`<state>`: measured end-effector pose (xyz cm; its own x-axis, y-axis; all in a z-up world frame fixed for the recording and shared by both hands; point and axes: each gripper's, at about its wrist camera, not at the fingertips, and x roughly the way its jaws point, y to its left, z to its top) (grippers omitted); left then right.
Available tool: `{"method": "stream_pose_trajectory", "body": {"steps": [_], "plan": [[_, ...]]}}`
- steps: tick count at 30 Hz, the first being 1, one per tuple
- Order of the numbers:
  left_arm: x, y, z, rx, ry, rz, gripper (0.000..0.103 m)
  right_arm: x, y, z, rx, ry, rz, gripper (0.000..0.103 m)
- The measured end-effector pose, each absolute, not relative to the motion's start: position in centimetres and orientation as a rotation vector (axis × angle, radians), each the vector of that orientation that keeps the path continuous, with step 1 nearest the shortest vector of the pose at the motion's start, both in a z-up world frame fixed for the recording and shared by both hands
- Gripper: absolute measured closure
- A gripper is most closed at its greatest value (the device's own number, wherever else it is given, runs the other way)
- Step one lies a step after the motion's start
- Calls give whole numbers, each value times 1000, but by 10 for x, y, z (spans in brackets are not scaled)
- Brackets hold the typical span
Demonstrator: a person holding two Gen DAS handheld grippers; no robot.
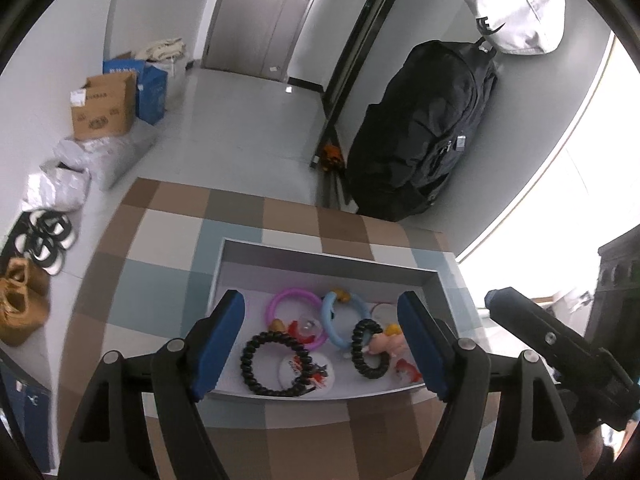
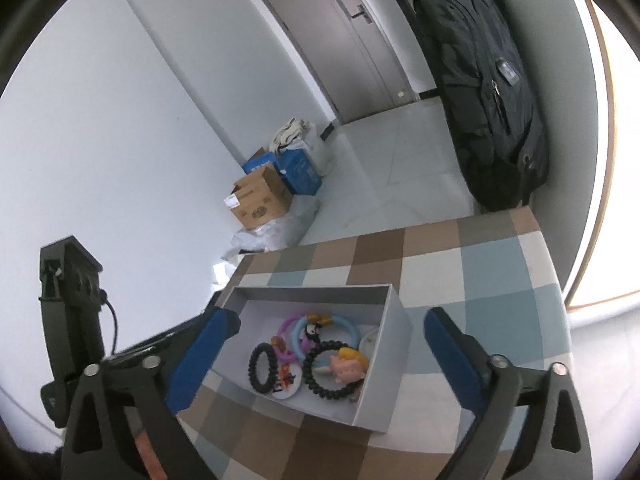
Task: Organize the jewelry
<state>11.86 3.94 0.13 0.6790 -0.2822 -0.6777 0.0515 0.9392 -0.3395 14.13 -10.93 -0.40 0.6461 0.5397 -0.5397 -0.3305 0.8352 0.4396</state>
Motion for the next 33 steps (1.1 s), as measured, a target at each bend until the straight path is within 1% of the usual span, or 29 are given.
{"method": "stream_pose_trajectory", "body": {"steps": [9,11,12,13,25,33], "plan": [[108,43,8,-266,766,-122,27,125,-105,2,238,663,496,0],[103,43,10,-256,752,-105,23,119,-104,3,221,653,495,0],[102,43,11,-251,746,-97,19,116,-104,3,213,647,494,0],[99,43,13,-244,731,-86,18,113,-104,4,204,640,493,0],[67,48,23,-217,689,-14,17,78,-106,13,168,575,485,0],[47,46,26,-196,668,22,17,62,-105,9,135,589,478,0]]}}
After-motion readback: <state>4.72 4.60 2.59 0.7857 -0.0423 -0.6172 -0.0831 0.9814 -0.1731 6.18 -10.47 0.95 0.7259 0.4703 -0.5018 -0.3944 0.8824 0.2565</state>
